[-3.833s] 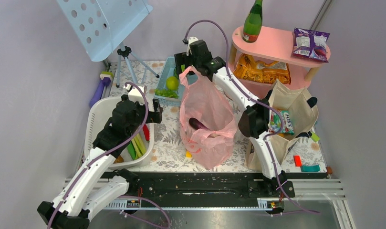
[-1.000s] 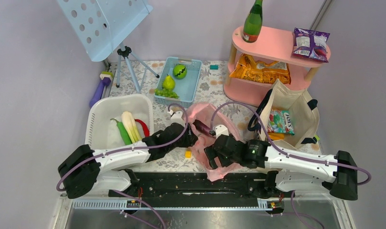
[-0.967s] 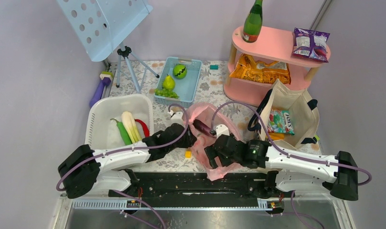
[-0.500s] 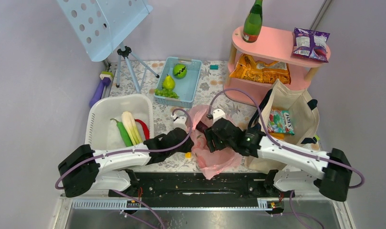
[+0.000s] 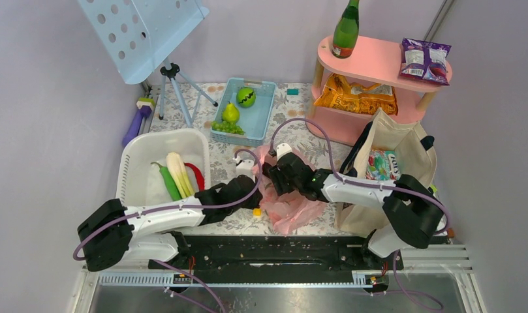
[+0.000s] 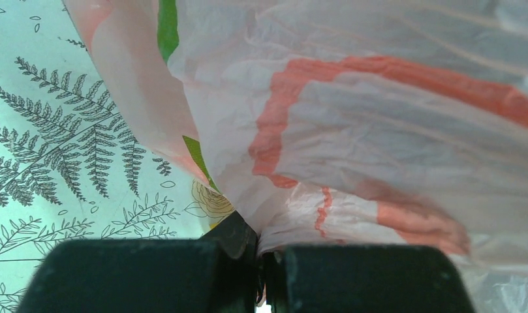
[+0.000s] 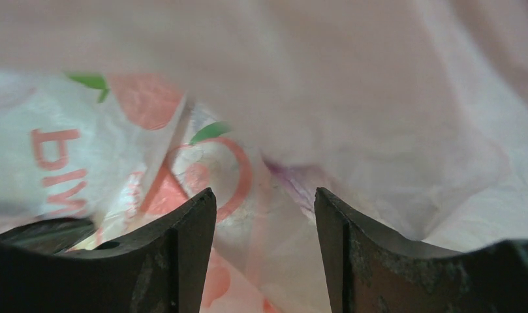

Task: Untie the knot of the grocery bags and take out the mixed food

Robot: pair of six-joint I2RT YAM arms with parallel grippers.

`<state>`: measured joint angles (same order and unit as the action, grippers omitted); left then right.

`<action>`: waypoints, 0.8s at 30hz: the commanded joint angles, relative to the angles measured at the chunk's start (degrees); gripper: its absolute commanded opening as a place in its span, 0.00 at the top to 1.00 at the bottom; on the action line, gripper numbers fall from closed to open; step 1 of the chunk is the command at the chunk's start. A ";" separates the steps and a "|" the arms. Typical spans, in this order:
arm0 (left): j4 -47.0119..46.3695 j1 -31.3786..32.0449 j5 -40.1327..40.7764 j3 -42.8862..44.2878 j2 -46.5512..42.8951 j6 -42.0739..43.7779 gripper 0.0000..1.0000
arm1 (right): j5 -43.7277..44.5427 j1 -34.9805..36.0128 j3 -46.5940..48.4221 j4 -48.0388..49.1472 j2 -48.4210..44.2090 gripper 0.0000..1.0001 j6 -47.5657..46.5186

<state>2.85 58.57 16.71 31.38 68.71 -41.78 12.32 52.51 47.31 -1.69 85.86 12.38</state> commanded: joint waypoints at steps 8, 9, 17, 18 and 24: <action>-1.37 0.15 1.42 -0.96 -1.79 1.48 1.00 | -0.80 -2.78 1.36 8.43 10.32 0.34 -2.49; -1.42 0.10 1.48 -1.01 -1.76 1.52 1.00 | -1.10 -2.87 1.85 8.26 10.97 0.34 -2.57; -1.19 0.15 2.20 -1.42 -1.95 -0.61 1.00 | -5.59 -3.20 2.13 7.34 9.67 0.69 -4.19; -0.64 0.15 2.65 -1.34 -1.78 -1.16 1.00 | -6.08 -3.20 1.37 7.52 8.42 0.80 -4.35; 2.13 -0.09 5.70 -0.19 -1.62 -2.49 1.00 | -10.26 -3.20 -3.25 3.83 -2.63 1.00 -4.75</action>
<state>4.19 58.57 18.68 30.26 67.96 -43.03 5.85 49.65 45.82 4.12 92.25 8.51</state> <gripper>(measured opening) 0.009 0.325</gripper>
